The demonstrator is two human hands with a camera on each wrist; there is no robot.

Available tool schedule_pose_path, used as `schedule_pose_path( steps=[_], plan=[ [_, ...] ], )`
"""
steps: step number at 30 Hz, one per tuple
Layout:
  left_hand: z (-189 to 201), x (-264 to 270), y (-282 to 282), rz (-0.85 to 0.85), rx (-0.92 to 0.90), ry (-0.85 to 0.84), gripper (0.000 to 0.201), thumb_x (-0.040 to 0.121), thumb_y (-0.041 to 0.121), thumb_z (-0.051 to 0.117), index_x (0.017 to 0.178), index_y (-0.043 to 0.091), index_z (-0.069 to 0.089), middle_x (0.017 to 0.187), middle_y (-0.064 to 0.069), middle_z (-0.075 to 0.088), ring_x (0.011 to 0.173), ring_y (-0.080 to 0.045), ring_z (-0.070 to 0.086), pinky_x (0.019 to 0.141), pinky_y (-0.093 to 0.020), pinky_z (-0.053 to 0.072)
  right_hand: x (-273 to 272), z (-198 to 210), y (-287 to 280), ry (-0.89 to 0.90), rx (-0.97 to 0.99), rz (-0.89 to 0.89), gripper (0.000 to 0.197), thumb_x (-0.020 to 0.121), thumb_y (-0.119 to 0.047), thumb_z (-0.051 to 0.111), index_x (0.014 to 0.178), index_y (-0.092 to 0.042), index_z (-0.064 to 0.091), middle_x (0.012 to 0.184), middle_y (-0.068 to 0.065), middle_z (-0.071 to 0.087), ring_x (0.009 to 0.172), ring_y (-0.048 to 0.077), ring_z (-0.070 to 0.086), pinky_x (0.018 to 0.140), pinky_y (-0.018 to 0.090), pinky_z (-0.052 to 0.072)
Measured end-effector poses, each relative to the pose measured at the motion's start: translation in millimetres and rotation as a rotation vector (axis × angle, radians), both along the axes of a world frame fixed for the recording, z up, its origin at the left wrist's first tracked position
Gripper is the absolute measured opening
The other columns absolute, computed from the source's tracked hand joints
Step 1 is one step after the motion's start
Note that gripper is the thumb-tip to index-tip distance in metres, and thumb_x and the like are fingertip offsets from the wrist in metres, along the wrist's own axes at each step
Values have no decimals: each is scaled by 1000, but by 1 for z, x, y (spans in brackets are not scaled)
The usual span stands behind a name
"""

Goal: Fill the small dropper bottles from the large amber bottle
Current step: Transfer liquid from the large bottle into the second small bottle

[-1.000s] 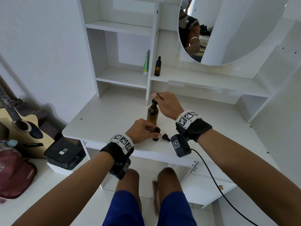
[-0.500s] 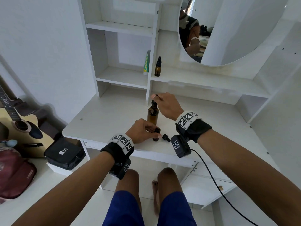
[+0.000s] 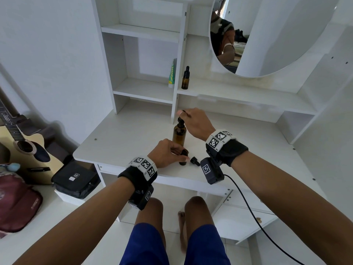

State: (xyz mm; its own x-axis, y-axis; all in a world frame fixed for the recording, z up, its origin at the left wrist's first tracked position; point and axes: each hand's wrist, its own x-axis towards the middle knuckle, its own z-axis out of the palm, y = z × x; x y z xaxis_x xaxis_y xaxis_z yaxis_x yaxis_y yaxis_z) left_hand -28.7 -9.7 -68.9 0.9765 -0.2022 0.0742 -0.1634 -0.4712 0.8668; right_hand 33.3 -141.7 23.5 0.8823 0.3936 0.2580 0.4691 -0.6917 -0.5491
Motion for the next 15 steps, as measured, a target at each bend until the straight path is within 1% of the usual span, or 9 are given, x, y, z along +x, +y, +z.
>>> schedule_pose_path(
  steps=[3, 5, 7, 11, 13, 15],
  plan=[
    [0, 0, 0, 4, 0, 1, 23, 76, 19, 83, 97, 11, 78, 92, 1, 76, 75, 7, 68, 74, -4, 49, -2, 2, 0, -14, -7, -8, 48, 104, -30, 42, 58, -17, 35, 56, -3, 39, 51, 11, 35, 52, 22, 28],
    [0, 0, 0, 2, 1, 4, 23, 76, 19, 83, 97, 12, 78, 92, 2, 76, 76, 6, 68, 74, -5, 49, -3, 2, 1, -14, -1, -17, 48, 103, -31, 42, 57, -19, 34, 55, -4, 38, 51, 9, 35, 52, 21, 28],
    [0, 0, 0, -2, 4, 3, 23, 76, 19, 82, 97, 12, 77, 93, 2, 76, 77, 4, 69, 74, -5, 49, -4, 2, 1, -9, 2, -14, 48, 103, -29, 42, 58, -17, 35, 56, -3, 39, 51, 10, 35, 51, 21, 28],
    [-1, 0, 0, -2, -2, 0, 23, 76, 19, 82, 97, 11, 77, 92, 2, 76, 76, 6, 68, 73, -5, 49, -1, -2, 1, -14, 11, -10, 43, 103, -25, 42, 64, -8, 41, 59, 1, 44, 52, 11, 37, 51, 23, 29],
    [-1, 0, 1, 1, -1, 6, 24, 76, 19, 83, 98, 11, 77, 93, 1, 76, 78, 3, 69, 74, -6, 50, 0, -3, 1, -27, 4, -10, 44, 103, -25, 42, 63, -9, 40, 58, 0, 43, 52, 10, 37, 52, 24, 28],
    [-1, 1, 0, 1, 1, 8, 24, 76, 19, 82, 98, 11, 77, 93, 1, 76, 78, 3, 69, 73, -6, 50, -1, -2, 1, -38, -9, -7, 47, 103, -27, 43, 59, -14, 36, 56, -2, 40, 51, 9, 35, 52, 22, 28]
  ],
)
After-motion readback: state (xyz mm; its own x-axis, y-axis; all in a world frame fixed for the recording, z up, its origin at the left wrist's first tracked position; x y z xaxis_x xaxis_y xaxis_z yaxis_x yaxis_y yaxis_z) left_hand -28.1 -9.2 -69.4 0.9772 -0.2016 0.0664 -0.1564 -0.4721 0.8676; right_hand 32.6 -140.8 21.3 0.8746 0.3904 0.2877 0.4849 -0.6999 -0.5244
